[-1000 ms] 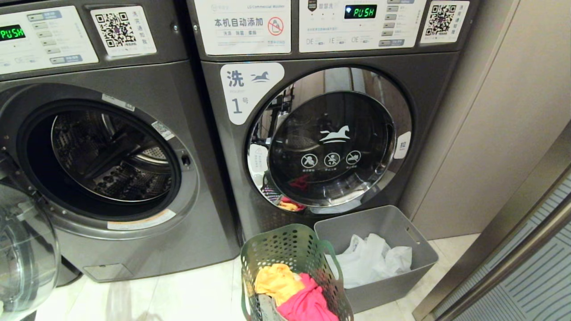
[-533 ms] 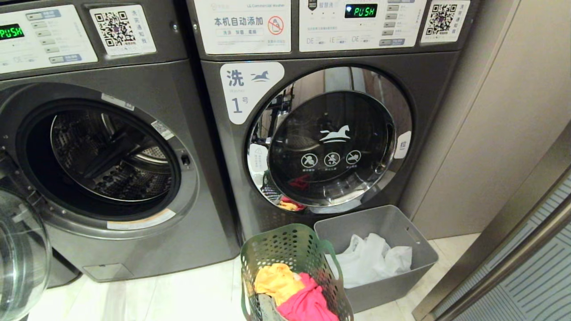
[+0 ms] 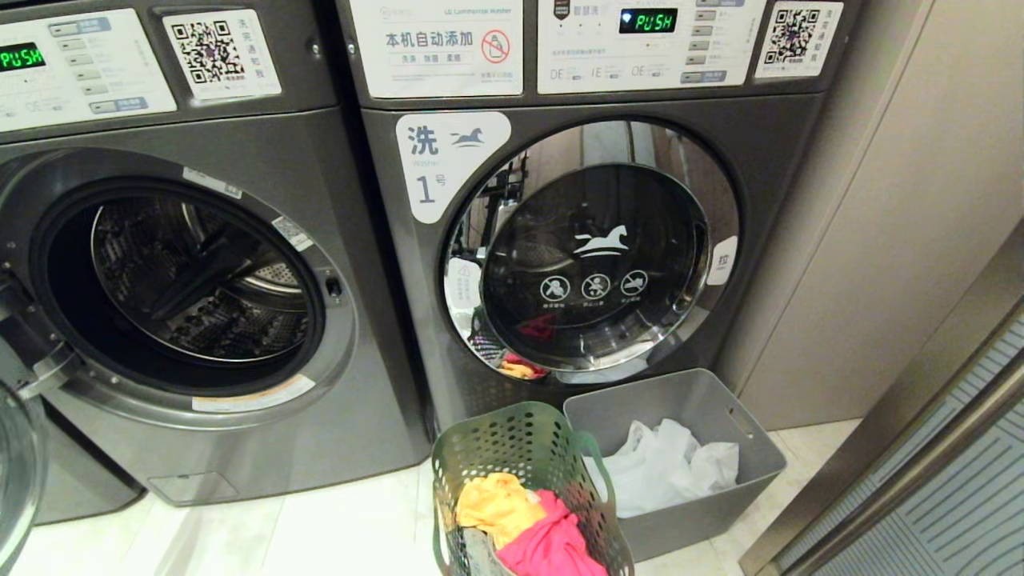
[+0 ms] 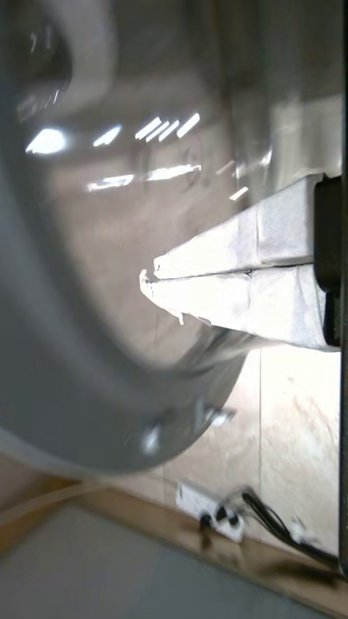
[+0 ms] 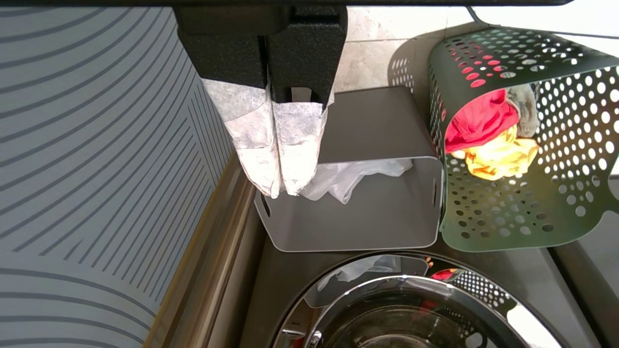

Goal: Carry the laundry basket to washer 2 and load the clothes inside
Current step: Open the lid of the washing machine

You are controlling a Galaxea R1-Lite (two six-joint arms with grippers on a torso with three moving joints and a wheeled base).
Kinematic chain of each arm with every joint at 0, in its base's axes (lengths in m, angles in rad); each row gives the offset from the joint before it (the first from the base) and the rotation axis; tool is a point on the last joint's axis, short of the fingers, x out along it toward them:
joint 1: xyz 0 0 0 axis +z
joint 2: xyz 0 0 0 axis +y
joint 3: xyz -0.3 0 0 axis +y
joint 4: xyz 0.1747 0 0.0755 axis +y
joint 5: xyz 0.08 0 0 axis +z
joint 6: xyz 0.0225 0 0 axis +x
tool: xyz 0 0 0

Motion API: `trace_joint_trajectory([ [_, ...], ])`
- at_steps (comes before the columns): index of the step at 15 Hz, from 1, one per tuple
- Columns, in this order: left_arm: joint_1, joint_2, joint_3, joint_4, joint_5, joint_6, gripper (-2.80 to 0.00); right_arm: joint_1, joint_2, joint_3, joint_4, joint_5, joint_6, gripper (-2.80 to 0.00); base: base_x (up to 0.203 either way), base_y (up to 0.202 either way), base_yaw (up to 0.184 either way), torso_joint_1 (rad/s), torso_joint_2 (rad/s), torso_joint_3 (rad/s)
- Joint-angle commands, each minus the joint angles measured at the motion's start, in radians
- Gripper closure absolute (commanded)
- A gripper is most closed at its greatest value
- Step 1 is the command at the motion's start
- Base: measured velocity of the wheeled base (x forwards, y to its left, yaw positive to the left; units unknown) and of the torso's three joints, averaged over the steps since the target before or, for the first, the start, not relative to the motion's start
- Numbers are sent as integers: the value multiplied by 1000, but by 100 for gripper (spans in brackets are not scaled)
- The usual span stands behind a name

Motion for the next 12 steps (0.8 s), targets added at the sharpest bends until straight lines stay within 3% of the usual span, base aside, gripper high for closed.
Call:
trace_joint_trajectory([
  [1, -147, -147, 118, -5, -97, 3, 0, 0, 1, 0, 0, 0, -1, 0, 0, 0, 0, 0, 0, 0],
  [3, -366, -279, 262, -20, -173, 5, 0, 0, 1, 0, 0, 0, -1, 0, 0, 0, 0, 0, 0, 0],
  [6, -720, -456, 500, -93, -229, 5, 0, 0, 1, 0, 0, 0, -1, 0, 0, 0, 0, 0, 0, 0],
  [8, -914, -561, 664, -145, -262, 6, 0, 0, 1, 0, 0, 0, -1, 0, 0, 0, 0, 0, 0, 0],
  [10, -1010, -635, 829, -238, -280, 11, 0, 0, 1, 0, 0, 0, -1, 0, 0, 0, 0, 0, 0, 0],
  [12, -1040, -705, 995, -310, -297, 23, 0, 0, 1, 0, 0, 0, -1, 0, 0, 0, 0, 0, 0, 0],
])
